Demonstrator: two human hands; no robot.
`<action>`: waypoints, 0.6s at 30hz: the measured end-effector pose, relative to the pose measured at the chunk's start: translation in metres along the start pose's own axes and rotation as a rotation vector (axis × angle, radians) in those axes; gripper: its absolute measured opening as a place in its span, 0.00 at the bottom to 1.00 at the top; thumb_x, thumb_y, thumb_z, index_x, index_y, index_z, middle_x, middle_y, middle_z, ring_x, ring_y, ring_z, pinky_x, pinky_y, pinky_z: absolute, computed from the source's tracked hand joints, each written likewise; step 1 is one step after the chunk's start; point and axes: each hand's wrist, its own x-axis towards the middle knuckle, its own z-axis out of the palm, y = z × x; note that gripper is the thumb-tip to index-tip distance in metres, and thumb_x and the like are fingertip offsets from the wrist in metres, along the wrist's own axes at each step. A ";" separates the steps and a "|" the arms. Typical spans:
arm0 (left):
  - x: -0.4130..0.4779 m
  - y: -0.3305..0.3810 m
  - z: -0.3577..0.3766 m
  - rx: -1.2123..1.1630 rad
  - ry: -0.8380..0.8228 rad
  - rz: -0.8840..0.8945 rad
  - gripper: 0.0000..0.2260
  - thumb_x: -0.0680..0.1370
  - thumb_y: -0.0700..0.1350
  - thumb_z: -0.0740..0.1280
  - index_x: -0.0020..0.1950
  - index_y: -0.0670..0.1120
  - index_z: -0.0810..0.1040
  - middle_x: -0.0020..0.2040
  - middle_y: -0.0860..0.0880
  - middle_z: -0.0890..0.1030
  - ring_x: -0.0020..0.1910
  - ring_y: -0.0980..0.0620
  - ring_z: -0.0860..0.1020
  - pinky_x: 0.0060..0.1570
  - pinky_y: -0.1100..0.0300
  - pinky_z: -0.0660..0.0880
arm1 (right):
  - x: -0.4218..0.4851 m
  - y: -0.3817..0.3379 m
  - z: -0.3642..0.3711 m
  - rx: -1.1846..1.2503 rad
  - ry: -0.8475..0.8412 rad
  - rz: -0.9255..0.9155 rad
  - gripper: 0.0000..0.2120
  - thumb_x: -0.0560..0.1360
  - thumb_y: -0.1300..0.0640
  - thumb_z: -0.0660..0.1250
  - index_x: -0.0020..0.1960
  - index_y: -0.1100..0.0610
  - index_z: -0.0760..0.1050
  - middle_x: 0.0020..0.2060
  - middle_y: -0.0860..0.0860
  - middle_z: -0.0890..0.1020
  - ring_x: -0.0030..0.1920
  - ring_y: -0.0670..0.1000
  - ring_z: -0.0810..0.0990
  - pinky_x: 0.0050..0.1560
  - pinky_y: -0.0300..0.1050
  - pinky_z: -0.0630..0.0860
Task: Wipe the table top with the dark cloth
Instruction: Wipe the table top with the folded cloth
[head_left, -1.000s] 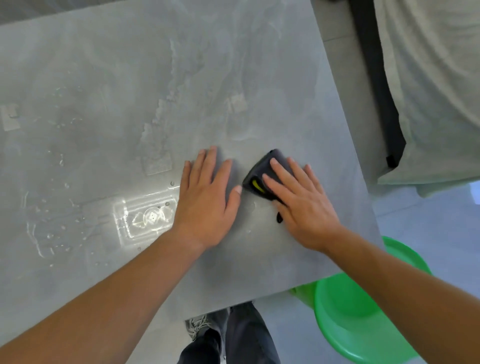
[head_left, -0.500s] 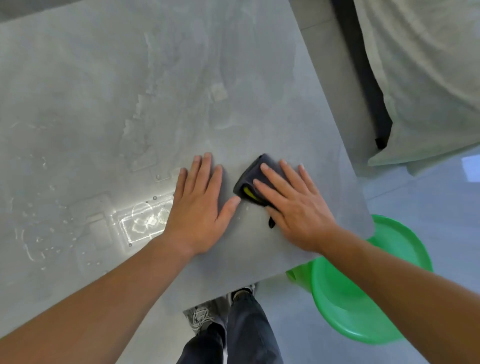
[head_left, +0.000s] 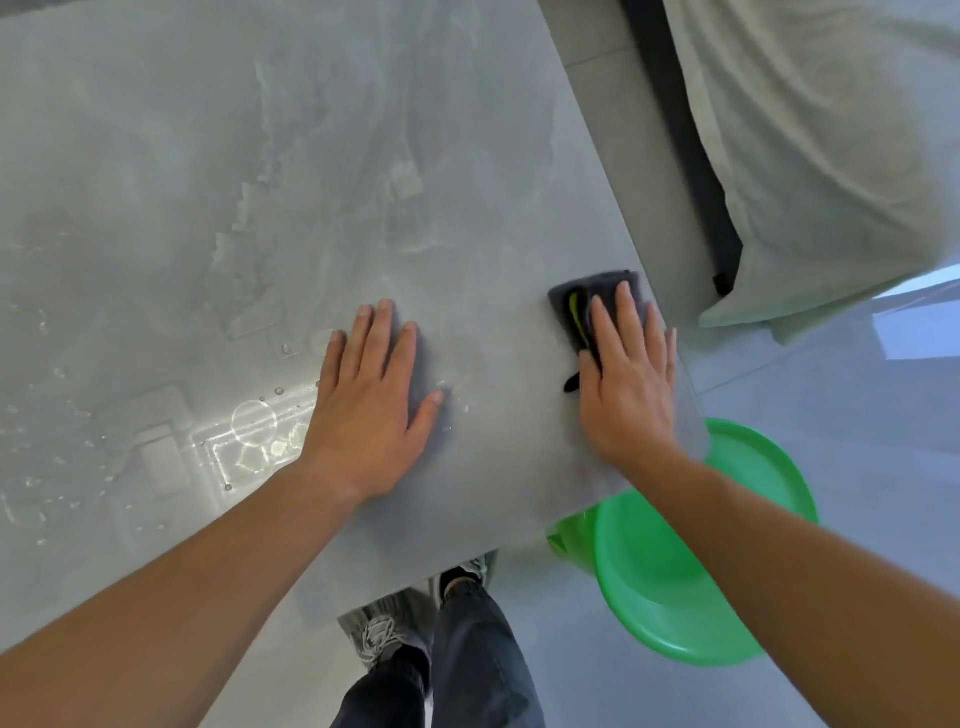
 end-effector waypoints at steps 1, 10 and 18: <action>-0.001 0.000 0.000 -0.005 0.014 0.005 0.31 0.82 0.61 0.47 0.81 0.45 0.52 0.82 0.44 0.43 0.80 0.48 0.37 0.77 0.48 0.38 | 0.019 -0.003 -0.002 0.014 0.031 0.075 0.26 0.83 0.51 0.53 0.81 0.48 0.54 0.81 0.48 0.48 0.81 0.56 0.45 0.79 0.58 0.42; -0.038 0.008 0.006 -0.046 0.022 0.011 0.27 0.80 0.52 0.52 0.78 0.44 0.62 0.82 0.42 0.50 0.81 0.46 0.44 0.77 0.52 0.38 | -0.065 -0.028 0.024 -0.070 -0.028 -0.176 0.27 0.82 0.48 0.54 0.80 0.50 0.57 0.81 0.51 0.52 0.81 0.59 0.46 0.79 0.60 0.47; -0.046 -0.003 0.005 -0.219 0.015 -0.006 0.32 0.81 0.61 0.48 0.82 0.47 0.48 0.82 0.49 0.49 0.80 0.54 0.44 0.78 0.54 0.44 | -0.021 -0.077 0.033 0.021 0.012 -0.172 0.28 0.80 0.51 0.53 0.80 0.50 0.57 0.81 0.51 0.54 0.80 0.60 0.47 0.78 0.62 0.46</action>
